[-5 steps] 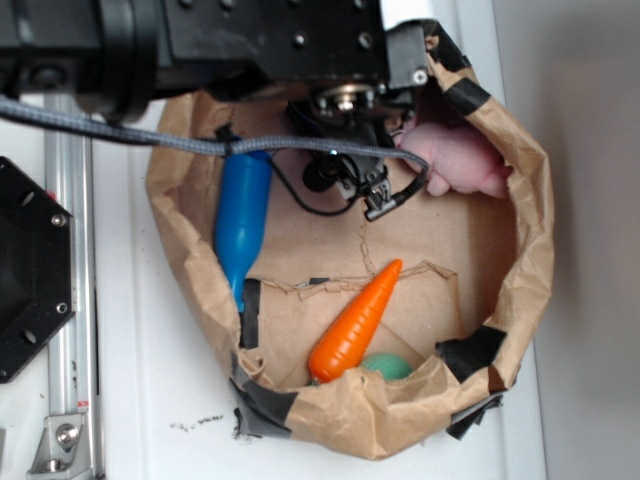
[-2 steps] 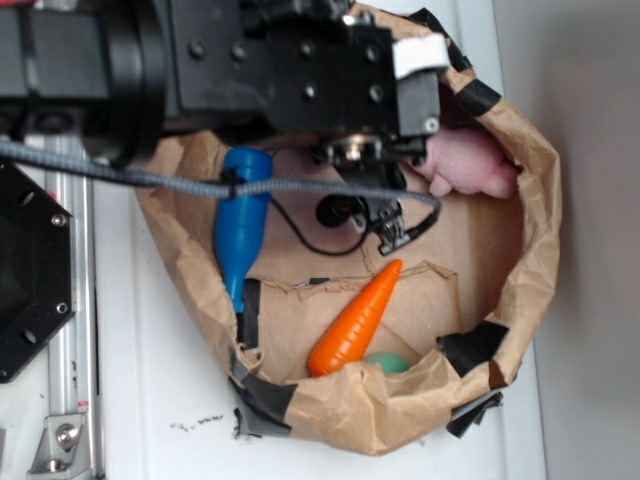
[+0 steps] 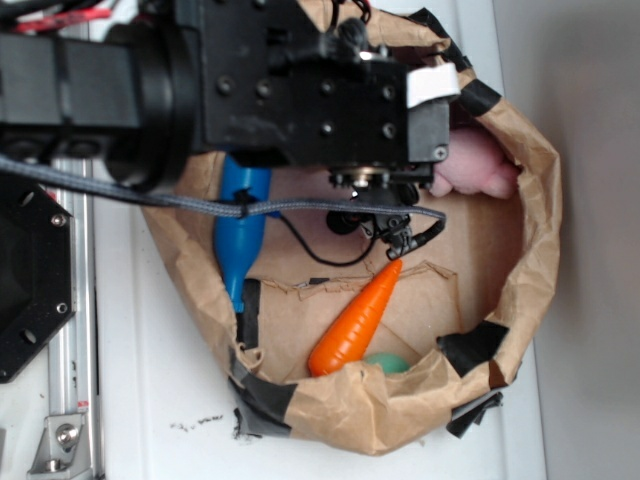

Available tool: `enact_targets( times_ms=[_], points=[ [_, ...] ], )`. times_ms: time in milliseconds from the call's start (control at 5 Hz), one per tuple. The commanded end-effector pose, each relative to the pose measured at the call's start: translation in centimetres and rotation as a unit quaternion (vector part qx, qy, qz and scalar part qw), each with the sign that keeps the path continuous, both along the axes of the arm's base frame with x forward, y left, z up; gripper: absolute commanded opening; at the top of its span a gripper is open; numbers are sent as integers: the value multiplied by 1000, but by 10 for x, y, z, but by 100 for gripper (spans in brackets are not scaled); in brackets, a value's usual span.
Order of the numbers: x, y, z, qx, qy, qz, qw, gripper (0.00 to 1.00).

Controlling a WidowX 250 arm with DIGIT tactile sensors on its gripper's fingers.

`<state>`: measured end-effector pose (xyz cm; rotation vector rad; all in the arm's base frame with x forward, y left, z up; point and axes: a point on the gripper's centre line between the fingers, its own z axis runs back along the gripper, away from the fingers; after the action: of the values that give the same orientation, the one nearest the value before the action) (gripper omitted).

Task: Grab the black box.

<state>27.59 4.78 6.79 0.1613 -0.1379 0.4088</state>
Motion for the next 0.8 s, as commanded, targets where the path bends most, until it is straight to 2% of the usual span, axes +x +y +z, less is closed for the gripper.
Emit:
enact_targets(
  times_ms=[0,200,600],
  points=[
    [-6,40,24,26,-31,25,999,100],
    [-11,51,23,30,-31,30,999,100],
    [-12,53,14,30,-17,25,999,100]
  ],
)
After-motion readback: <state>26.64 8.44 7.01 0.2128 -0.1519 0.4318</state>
